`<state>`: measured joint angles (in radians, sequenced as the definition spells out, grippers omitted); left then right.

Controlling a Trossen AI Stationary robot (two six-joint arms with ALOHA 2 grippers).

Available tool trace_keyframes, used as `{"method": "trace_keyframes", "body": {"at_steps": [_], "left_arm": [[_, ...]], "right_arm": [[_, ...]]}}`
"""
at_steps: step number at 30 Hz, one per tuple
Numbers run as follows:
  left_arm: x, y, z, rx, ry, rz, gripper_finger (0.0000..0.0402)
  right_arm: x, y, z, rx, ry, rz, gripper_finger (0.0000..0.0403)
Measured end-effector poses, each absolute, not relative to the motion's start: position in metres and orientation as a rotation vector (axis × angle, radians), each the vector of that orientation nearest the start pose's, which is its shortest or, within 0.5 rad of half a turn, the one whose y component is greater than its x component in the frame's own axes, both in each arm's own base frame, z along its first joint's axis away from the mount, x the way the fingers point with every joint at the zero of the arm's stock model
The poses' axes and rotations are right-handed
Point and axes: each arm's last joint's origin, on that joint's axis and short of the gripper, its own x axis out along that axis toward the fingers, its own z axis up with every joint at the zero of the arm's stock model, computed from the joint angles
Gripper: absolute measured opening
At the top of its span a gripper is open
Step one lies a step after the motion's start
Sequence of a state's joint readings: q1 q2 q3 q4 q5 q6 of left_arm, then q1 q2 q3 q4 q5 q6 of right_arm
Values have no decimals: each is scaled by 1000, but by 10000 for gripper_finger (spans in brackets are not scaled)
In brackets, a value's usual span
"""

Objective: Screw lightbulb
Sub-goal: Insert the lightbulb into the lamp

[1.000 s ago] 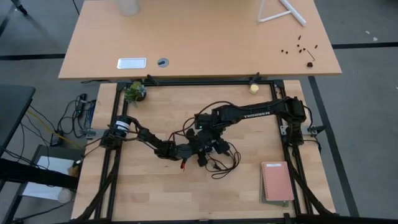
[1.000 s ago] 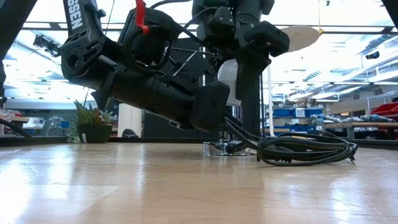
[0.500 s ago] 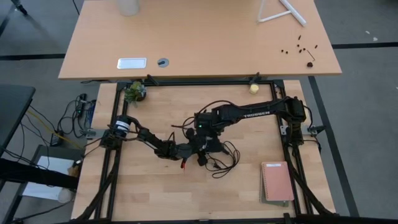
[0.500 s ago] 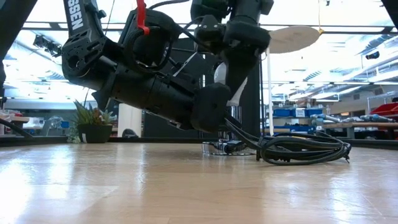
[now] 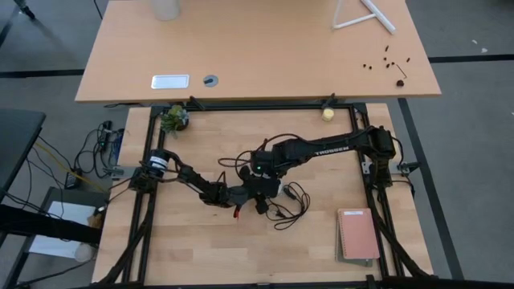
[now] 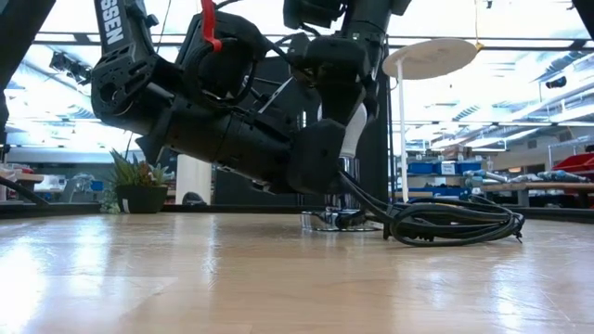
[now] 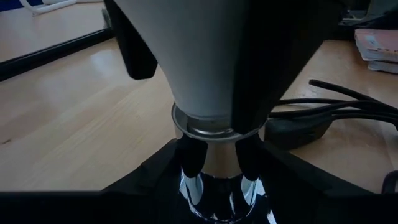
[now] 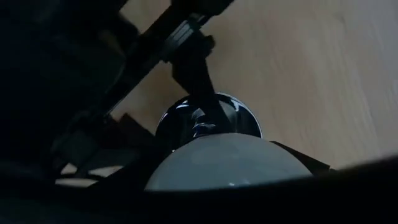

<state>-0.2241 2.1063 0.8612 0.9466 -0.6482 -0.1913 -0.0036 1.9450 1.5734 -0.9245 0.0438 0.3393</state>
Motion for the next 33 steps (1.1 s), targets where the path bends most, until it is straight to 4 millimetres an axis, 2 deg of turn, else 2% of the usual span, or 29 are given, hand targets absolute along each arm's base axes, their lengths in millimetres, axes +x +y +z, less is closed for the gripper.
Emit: {"method": "trace_keyframes", "body": {"at_steps": [13, 19, 26, 33], "left_arm": [[370, -64, 92, -72, 203, 533, 202], [370, -64, 92, -68, 203, 543, 202], [370, -63, 92, -68, 203, 546, 202], [370, -62, 92, -69, 207, 550, 202]], "right_arm": [[393, -2, 223, 546, 1182, -587, 267], [393, -2, 222, 644, 1142, -663, 267], [394, -2, 223, 646, 1132, -656, 274], [401, -1, 225, 529, 1136, -452, 326]]}}
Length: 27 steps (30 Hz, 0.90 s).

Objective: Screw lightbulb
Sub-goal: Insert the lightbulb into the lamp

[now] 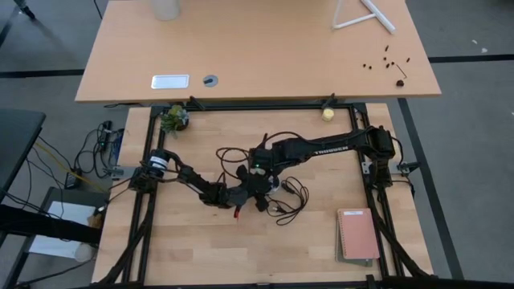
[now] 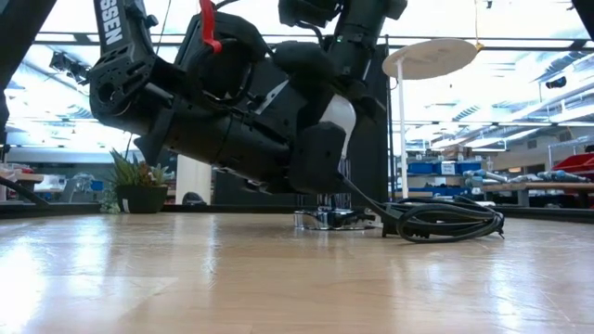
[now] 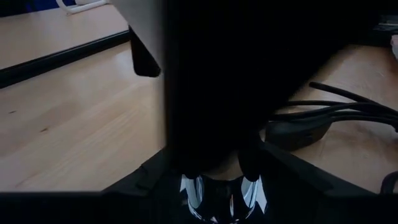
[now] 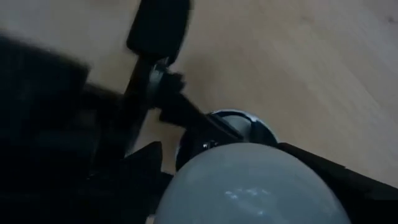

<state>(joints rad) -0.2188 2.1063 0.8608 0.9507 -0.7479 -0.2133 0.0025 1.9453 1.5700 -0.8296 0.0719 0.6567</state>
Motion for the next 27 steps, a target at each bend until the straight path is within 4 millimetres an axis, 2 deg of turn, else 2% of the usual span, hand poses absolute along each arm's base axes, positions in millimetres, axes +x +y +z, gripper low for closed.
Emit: {"method": "trace_keyframes", "body": {"at_steps": [5, 9, 27], "left_arm": [[370, -63, 92, -68, 211, 538, 202], [371, -63, 92, -68, 213, 530, 202], [371, -62, 92, -66, 215, 531, 202]], "right_arm": [[399, -1, 225, 421, 1178, -370, 372], [397, -1, 225, 344, 1213, -313, 390], [395, 16, 224, -191, 1266, 94, 372]]}}
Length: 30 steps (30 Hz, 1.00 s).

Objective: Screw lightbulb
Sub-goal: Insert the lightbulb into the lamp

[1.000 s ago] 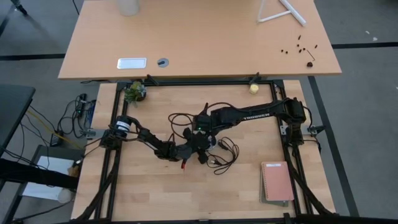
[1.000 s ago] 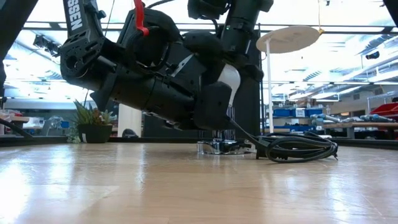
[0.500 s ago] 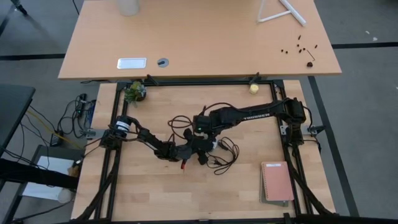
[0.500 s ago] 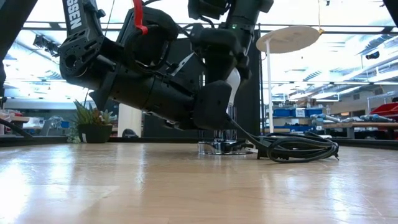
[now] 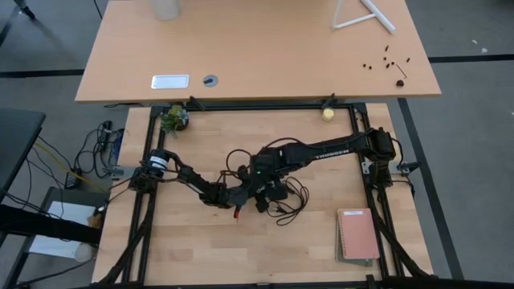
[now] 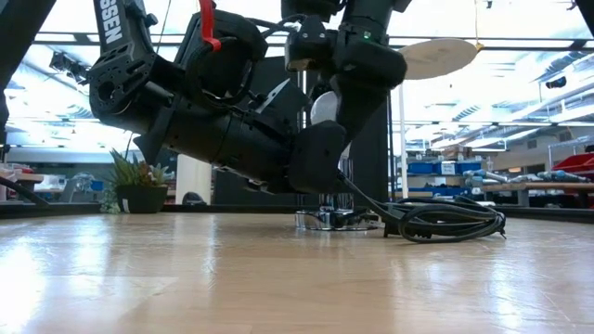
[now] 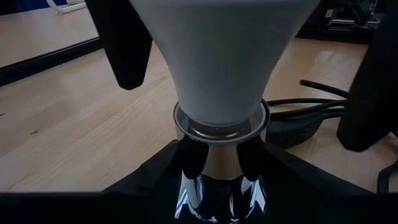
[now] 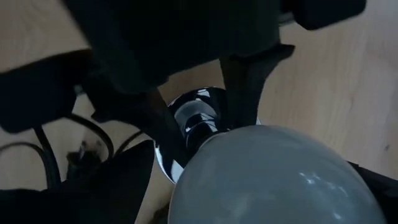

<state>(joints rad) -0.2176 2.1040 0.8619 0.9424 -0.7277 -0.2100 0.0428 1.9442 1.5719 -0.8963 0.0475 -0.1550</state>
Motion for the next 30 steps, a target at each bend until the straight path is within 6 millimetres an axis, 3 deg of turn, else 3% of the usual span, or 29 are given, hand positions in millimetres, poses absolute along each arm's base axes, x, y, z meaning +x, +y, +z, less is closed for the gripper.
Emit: {"method": "trace_keyframes", "body": {"at_steps": [10, 15, 26, 30], "left_arm": [[371, -62, 92, -64, 218, 531, 202], [371, -62, 92, -64, 219, 532, 202], [371, -62, 92, -60, 224, 532, 202], [371, -62, 92, -45, 228, 530, 202]], "right_arm": [[393, 17, 224, -319, 1273, 190, 371], [393, 12, 224, -287, 1276, 162, 365], [393, 10, 224, -168, 1281, 76, 252], [393, 10, 224, -122, 1282, 43, 244]]}}
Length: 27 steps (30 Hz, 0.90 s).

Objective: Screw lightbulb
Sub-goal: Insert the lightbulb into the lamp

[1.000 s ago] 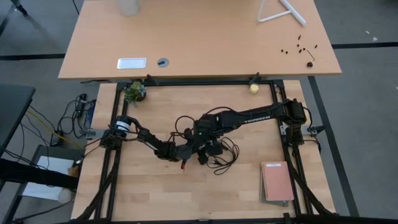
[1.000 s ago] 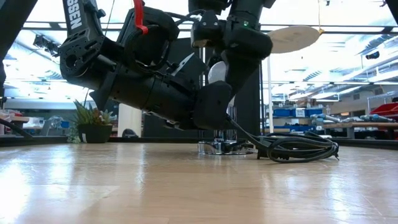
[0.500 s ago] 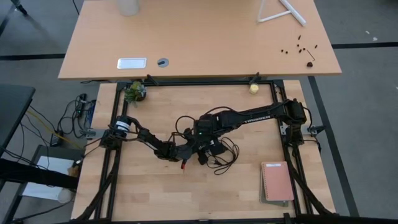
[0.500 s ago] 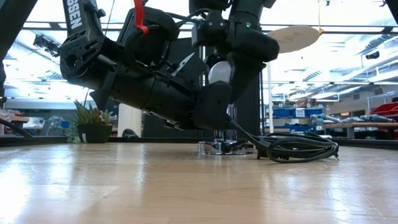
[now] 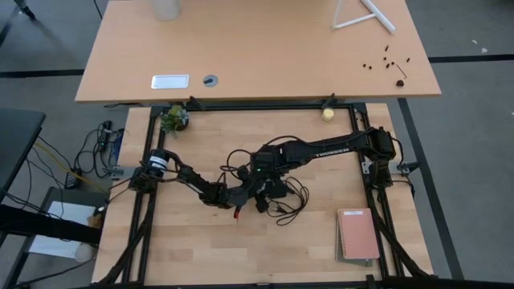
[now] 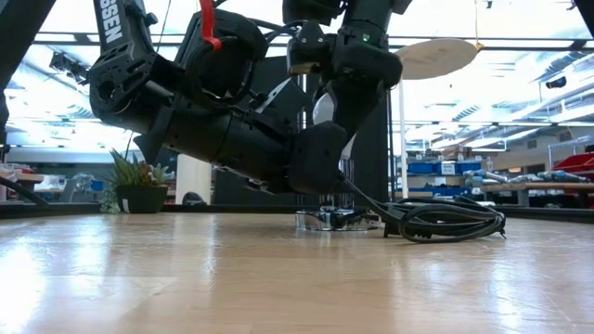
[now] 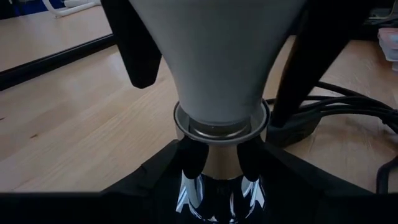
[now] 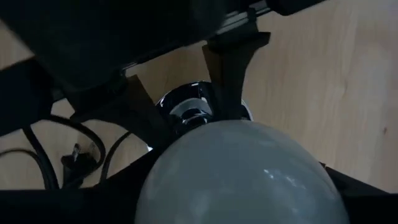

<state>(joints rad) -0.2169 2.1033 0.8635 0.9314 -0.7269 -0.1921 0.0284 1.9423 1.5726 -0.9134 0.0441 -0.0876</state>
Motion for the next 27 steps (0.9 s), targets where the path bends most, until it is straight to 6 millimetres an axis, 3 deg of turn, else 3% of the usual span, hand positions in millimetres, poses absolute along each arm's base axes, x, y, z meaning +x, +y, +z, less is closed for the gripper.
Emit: {"method": "trace_keyframes", "body": {"at_steps": [21, 27], "left_arm": [[371, -62, 91, -68, 223, 539, 202], [370, -62, 91, -66, 224, 539, 202]], "right_arm": [[393, 9, 223, 603, 1177, -571, 262], [394, 9, 223, 689, 1136, -651, 266]]}}
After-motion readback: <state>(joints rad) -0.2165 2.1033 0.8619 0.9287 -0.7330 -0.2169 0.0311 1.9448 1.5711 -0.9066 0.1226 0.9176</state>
